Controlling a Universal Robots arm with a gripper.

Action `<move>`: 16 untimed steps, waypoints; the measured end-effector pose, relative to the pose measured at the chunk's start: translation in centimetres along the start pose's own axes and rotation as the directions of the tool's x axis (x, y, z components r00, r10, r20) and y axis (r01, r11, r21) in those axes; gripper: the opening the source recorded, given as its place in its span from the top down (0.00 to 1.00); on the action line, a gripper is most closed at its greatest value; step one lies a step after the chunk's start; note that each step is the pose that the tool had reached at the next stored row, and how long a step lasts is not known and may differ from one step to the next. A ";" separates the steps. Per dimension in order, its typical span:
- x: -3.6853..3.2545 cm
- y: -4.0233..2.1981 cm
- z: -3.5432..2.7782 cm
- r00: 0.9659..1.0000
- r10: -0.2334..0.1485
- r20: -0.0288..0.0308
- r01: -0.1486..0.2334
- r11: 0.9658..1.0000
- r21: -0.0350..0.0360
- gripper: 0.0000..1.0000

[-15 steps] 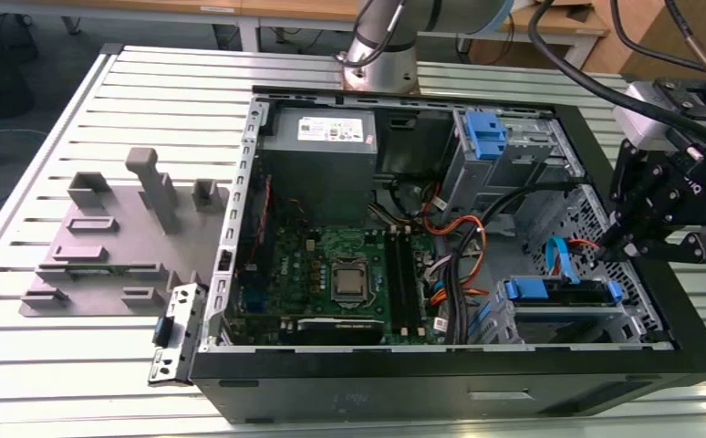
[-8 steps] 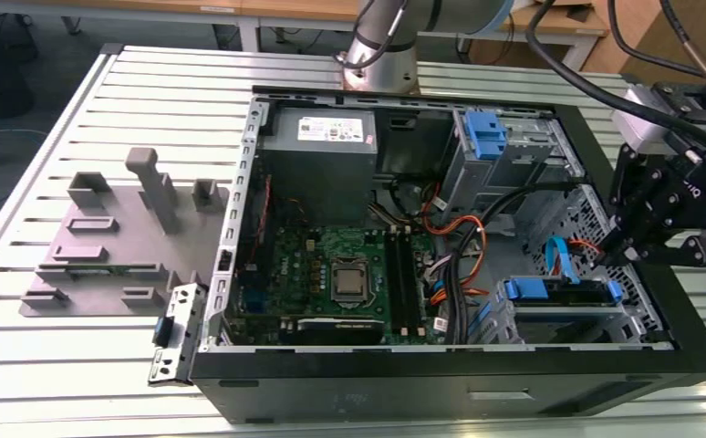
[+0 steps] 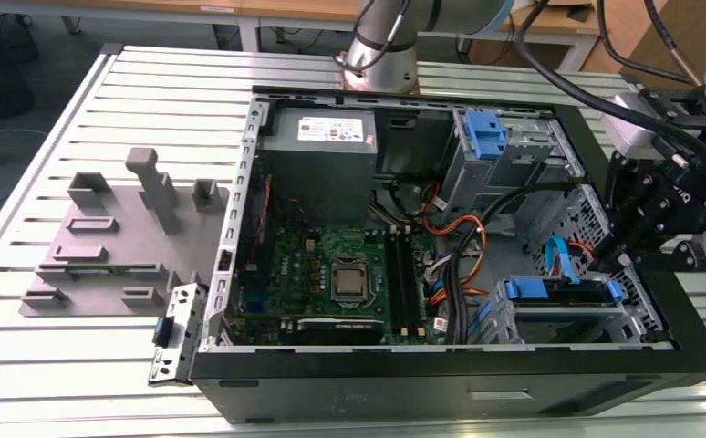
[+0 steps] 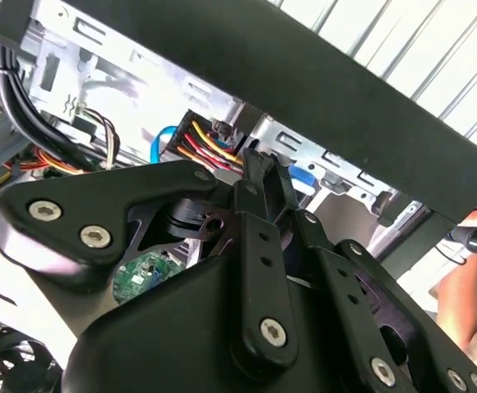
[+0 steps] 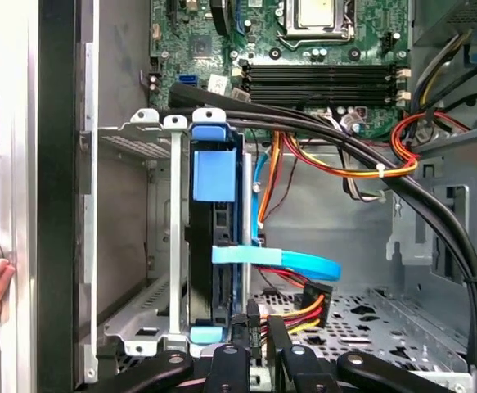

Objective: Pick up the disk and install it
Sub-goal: 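Insert the second disk wire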

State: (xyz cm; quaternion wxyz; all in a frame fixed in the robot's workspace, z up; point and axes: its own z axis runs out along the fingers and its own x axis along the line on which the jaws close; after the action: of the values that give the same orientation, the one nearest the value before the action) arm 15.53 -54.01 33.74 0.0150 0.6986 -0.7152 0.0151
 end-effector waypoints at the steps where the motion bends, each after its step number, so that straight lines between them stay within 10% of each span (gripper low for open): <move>1: 0.00 0.12 0.06 1.000 0.000 -0.003 0.000 1.000 0.000 0.76; 7: 0.00 0.61 0.30 1.000 0.000 -0.015 0.000 1.000 0.000 0.76; 16: 0.00 0.63 0.30 1.000 0.000 -0.018 0.000 1.000 0.000 0.78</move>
State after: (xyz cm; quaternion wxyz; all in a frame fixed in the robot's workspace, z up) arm 14.89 -54.01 33.44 0.0214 0.6984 -0.7150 0.0217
